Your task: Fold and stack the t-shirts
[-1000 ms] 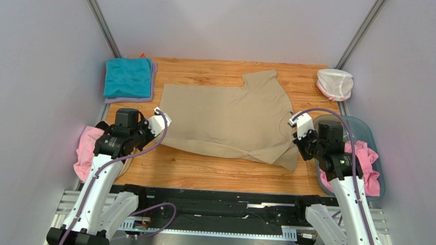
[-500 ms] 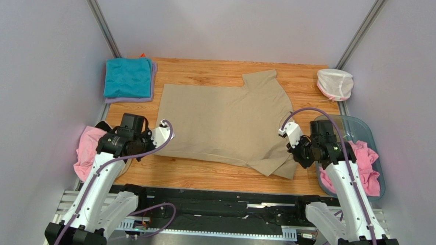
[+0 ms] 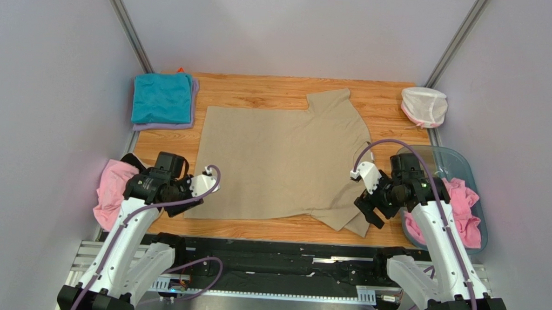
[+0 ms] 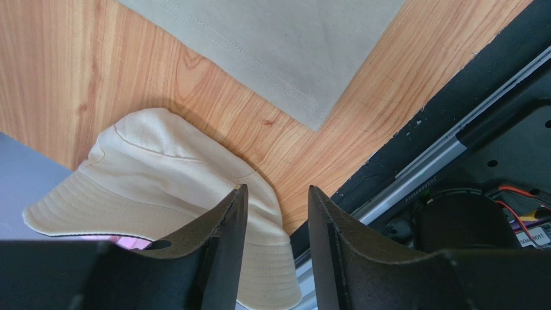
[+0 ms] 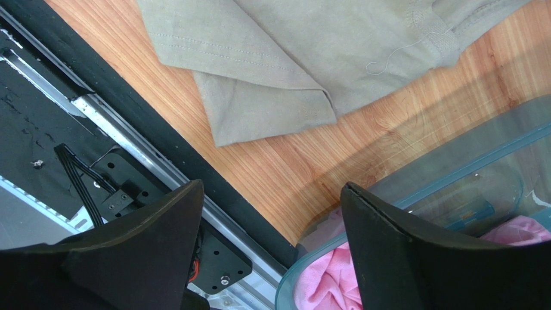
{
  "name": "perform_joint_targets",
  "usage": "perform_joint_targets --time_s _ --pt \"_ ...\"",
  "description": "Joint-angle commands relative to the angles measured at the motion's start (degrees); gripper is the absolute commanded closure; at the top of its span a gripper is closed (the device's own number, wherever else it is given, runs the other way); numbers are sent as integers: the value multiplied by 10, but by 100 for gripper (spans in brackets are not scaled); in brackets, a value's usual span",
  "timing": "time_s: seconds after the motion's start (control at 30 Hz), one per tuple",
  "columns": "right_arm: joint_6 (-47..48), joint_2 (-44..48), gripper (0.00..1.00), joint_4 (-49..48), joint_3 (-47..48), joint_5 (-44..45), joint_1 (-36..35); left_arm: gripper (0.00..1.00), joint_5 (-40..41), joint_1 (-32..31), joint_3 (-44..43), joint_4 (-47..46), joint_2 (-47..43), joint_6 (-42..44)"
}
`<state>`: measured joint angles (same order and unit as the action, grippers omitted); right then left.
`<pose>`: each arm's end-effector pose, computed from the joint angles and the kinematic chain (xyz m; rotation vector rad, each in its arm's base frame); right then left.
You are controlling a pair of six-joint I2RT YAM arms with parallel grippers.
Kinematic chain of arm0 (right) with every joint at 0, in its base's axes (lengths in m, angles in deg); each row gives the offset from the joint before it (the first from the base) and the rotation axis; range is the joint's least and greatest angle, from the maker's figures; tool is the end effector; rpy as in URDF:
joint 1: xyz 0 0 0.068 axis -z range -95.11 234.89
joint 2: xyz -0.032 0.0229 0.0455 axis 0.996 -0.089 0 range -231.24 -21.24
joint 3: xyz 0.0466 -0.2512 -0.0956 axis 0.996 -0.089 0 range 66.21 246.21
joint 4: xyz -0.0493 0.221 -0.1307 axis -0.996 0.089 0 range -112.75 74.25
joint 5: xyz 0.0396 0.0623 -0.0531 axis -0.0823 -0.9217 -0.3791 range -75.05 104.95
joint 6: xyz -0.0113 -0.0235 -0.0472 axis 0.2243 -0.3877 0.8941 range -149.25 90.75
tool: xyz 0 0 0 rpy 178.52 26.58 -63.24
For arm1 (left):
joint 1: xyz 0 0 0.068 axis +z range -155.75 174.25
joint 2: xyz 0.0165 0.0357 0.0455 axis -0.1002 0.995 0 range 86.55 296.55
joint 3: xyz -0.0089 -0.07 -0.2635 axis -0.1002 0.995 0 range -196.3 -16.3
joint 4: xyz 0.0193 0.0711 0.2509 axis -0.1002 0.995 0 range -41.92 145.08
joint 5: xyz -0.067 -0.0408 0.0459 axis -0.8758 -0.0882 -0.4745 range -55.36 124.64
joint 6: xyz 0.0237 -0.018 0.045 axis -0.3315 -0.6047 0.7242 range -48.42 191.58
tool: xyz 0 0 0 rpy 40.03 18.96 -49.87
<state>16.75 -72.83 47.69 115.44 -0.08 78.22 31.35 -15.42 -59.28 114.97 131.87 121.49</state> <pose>0.1334 0.0249 0.2667 -1.2764 2.4538 0.2030 0.1184 -0.0223 0.2487 1.3938 2.4055 0.1003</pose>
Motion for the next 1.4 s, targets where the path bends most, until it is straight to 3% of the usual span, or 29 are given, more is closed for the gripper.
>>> perform_joint_targets --time_s 0.0,0.13,0.23,0.33,0.5,0.83,1.03,1.37 --pt "-5 11 16 -34 27 17 1 48 0 -2 -4 -50 -2 8" --pt "-49 -3 14 -144 36 61 1 31 15 -2 -18 -196 12 -42" --pt "-99 -53 14 -296 50 111 2 23 21 -2 -39 -328 58 -98" --pt "-142 -144 14 -383 84 140 1 19 27 -2 -95 -409 153 -149" --pt "-187 -345 14 -465 223 201 2 16 68 -2 -223 -482 339 -193" --pt "-193 -691 16 -485 546 232 -1 17 118 -2 -416 -525 592 -202" --pt "-178 -798 17 -492 649 225 -4 18 122 -7 -520 -507 702 -199" --pt "-159 -901 16 -513 734 209 -4 19 146 -22 -558 -518 780 -160"
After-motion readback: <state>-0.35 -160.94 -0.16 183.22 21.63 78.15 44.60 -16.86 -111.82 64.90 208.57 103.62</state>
